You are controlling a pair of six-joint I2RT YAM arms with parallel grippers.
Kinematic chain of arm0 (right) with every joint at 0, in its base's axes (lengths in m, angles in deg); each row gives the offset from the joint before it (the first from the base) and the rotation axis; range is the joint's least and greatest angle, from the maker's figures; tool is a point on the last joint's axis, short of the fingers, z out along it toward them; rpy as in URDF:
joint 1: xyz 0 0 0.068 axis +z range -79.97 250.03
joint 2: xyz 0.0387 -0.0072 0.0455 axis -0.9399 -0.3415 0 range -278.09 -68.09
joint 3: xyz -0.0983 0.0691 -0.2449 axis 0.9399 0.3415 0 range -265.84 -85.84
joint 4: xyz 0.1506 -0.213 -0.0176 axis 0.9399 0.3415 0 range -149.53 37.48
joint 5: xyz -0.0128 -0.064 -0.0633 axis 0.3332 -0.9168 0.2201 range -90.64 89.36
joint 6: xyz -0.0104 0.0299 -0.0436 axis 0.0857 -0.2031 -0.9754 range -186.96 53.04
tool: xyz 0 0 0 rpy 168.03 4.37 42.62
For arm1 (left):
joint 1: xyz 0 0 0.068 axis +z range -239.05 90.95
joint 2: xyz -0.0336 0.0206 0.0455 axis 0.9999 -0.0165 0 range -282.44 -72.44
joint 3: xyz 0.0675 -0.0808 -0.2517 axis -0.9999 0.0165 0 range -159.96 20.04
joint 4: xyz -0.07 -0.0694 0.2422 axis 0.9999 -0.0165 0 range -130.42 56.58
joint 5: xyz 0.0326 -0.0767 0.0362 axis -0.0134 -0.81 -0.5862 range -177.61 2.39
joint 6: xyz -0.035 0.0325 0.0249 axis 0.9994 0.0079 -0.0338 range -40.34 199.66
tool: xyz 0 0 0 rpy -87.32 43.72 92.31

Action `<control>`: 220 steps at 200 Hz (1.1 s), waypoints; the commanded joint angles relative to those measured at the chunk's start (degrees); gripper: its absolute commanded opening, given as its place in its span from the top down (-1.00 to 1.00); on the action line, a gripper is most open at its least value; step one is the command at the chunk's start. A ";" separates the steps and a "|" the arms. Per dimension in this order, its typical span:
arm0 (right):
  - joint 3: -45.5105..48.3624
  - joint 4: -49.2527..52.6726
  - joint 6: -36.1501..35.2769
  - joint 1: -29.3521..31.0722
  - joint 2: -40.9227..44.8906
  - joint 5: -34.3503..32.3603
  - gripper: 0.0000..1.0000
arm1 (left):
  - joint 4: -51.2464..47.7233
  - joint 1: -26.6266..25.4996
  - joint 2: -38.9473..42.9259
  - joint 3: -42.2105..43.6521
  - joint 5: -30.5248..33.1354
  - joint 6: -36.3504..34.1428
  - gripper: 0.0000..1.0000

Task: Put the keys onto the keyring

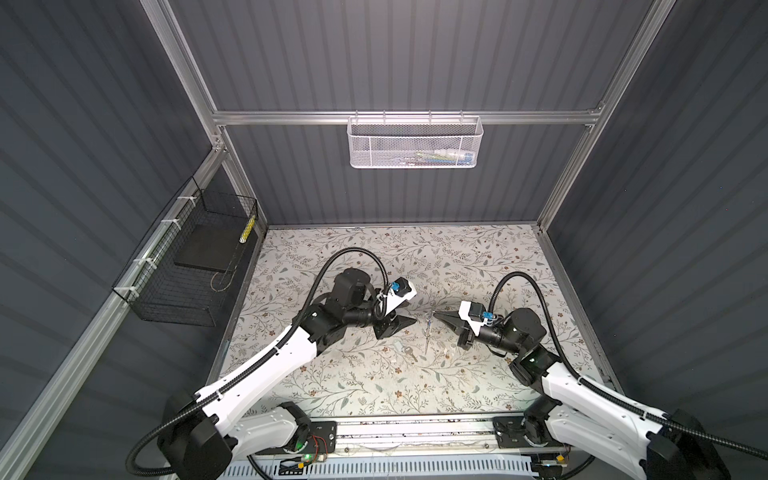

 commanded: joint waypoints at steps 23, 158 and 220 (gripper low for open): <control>-1.96 -3.50 2.00 -0.19 -0.56 3.48 1.00 | 1.55 -0.43 -2.84 -3.06 -5.12 -1.27 0.13; -3.76 -1.89 2.55 -0.15 -1.25 6.35 1.00 | 1.71 -1.56 -5.84 -5.70 -10.33 -4.82 0.38; -3.91 -1.48 2.71 -0.21 -1.44 7.08 1.00 | 1.67 -2.01 -6.82 -6.50 -10.62 -6.19 0.55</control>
